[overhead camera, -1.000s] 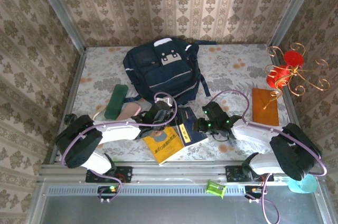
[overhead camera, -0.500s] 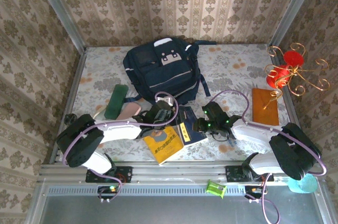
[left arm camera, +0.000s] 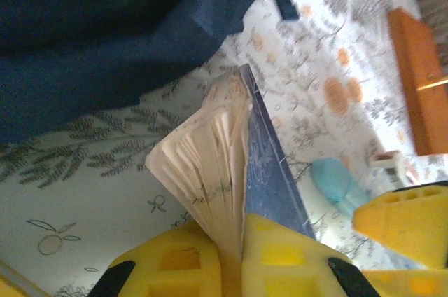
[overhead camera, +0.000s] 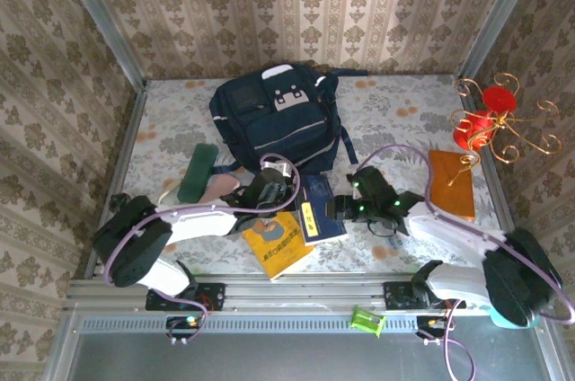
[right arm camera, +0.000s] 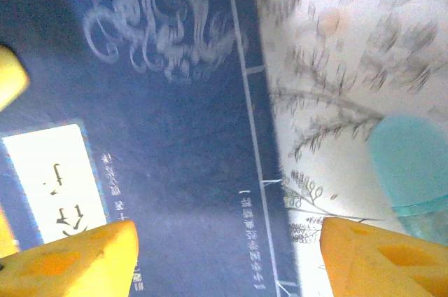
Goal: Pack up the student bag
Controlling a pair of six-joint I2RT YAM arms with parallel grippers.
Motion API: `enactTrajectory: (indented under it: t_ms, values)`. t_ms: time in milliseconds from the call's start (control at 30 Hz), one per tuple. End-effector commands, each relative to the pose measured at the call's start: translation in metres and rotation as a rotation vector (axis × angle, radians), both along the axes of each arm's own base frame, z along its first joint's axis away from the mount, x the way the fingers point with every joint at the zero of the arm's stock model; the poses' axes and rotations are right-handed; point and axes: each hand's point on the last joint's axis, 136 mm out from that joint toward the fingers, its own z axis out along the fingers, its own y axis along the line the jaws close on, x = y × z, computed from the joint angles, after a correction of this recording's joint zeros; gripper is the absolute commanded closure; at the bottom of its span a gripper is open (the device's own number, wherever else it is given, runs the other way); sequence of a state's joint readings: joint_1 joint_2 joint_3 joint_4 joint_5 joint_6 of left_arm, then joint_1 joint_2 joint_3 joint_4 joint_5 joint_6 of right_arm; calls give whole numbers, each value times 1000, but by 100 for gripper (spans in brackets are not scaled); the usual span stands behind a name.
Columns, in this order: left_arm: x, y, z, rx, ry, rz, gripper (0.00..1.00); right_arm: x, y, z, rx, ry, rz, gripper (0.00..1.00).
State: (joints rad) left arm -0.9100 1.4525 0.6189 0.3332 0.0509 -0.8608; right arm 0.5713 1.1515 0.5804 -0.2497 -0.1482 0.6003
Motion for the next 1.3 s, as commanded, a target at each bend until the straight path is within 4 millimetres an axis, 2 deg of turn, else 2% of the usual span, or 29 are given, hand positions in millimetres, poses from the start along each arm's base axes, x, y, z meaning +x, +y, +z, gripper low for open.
enactTrajectory:
  t_ms: [0,133,300,367,467,533,633,800,833,867,967,1033,1133,1267]
  values:
    - [7,-5,67,-176,-156,-49,100,5,-11,46,65,-91,63,18]
    - [9,8,117,-304,-223,-44,100,13,-6,74,279,-95,90,0]
    - [12,24,165,-455,-248,-41,100,24,24,103,471,-107,192,0]
    - [13,28,176,-493,-244,-51,100,28,35,116,559,-115,233,0]
    - [15,33,181,-512,-236,-47,100,34,48,136,687,-140,267,1]
    - [18,36,182,-522,-233,-34,100,36,56,145,749,-158,280,9]
    - [24,38,177,-531,-219,-12,100,39,62,146,789,-162,284,36]
    - [42,40,154,-523,-161,47,100,50,55,140,784,-184,216,87]
    - [45,40,149,-508,-155,49,96,52,52,139,778,-185,195,95]
    - [48,40,145,-489,-156,47,89,55,50,138,767,-186,179,97]
    - [63,45,126,-355,-191,38,57,63,38,138,726,-186,118,99]
    - [76,56,104,-165,-216,42,40,68,24,136,676,-189,60,100]
    - [94,66,80,158,-283,-14,33,73,0,139,548,-227,-27,100]
    - [104,51,52,400,-318,-182,32,72,-23,151,405,-308,-89,100]
